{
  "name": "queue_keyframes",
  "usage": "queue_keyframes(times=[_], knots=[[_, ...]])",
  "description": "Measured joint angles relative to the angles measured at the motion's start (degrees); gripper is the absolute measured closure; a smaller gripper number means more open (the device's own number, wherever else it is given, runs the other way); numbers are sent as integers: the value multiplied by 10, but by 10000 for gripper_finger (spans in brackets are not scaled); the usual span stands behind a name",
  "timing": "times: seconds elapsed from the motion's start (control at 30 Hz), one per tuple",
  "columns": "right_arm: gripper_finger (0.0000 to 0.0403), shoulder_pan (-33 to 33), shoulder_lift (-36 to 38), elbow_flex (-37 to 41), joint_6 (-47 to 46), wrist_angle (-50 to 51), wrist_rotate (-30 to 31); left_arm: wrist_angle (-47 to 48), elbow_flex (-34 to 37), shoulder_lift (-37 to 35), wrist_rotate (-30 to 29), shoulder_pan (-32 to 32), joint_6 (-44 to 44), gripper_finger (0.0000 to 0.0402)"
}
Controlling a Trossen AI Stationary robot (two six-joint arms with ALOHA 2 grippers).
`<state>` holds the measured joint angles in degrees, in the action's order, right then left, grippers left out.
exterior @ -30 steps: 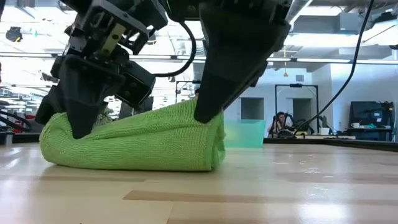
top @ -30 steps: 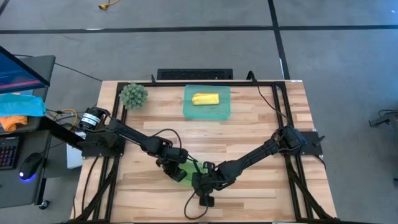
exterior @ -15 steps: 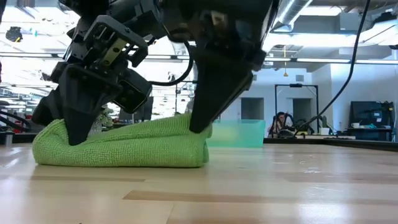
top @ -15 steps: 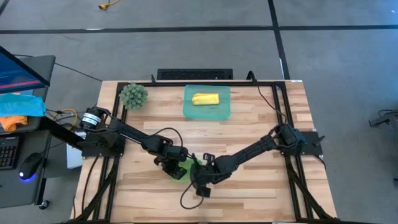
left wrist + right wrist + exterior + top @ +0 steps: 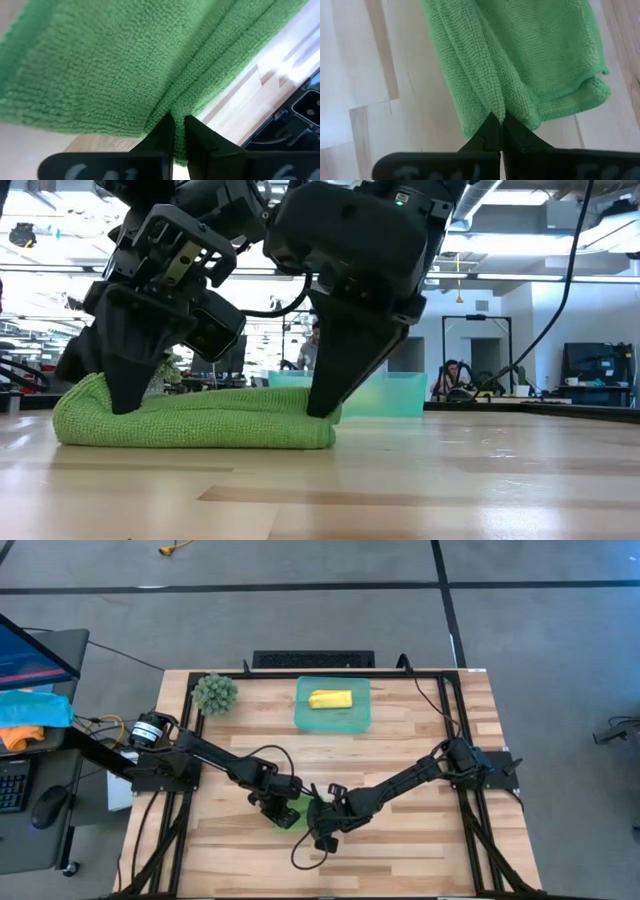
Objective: Roll microfiber towels into tight, uniform cylinder then place into a basket
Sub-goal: Roll the green microfiber cloth
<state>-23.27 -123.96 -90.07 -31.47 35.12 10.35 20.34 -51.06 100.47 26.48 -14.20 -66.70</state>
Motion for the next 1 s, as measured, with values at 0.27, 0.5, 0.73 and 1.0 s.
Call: queue_keyframes(times=[0.27,0.5,0.73,1.0], knots=[[388,5,-17,-1,4,-4,-9,-30,1,1,12,-1,3,388],[387,4,-17,-1,1,-1,2,-30,1,1,12,-2,47,342],[388,5,-17,0,0,4,3,-24,0,1,8,-2,93,258],[389,5,-18,0,0,6,2,-12,-1,-7,-9,-12,178,222]])
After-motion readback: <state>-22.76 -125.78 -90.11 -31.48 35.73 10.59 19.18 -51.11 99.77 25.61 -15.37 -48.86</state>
